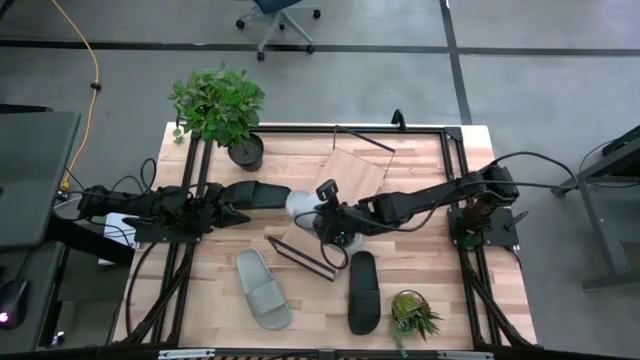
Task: Pick and place slides into the shelf
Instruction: Put the top gray slide on the shelf
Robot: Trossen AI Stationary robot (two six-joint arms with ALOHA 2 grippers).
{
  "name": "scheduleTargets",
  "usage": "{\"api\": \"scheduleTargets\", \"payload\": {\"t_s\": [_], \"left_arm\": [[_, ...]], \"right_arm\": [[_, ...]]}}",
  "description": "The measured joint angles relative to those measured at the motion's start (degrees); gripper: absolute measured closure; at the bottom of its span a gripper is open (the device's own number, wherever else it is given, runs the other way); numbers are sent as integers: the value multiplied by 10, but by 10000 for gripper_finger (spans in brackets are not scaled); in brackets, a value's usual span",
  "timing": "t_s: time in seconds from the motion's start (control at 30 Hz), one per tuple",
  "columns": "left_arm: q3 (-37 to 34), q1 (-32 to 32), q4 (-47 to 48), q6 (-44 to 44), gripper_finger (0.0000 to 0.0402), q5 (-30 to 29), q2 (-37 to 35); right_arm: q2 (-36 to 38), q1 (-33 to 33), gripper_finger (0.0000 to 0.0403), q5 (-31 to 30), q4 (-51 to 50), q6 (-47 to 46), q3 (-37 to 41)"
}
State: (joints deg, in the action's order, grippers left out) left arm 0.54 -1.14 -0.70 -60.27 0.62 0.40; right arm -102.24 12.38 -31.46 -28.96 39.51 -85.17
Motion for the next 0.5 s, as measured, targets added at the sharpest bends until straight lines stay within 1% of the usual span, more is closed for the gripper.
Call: {"api": "scheduleTargets", "payload": {"t_s": [0.1,0.3,0.4,0.5], "left_arm": [[0,0,0,0,401,0,0],[0,0,0,0,401,0,0],[0,0,0,0,401,0,0],[0,0,0,0,401,0,0]], "right_arm": [[0,0,403,4,26,28,0],[0,0,403,16,31,66,0],[0,0,403,31,32,75,0],[0,0,403,33,32,75,0]]}}
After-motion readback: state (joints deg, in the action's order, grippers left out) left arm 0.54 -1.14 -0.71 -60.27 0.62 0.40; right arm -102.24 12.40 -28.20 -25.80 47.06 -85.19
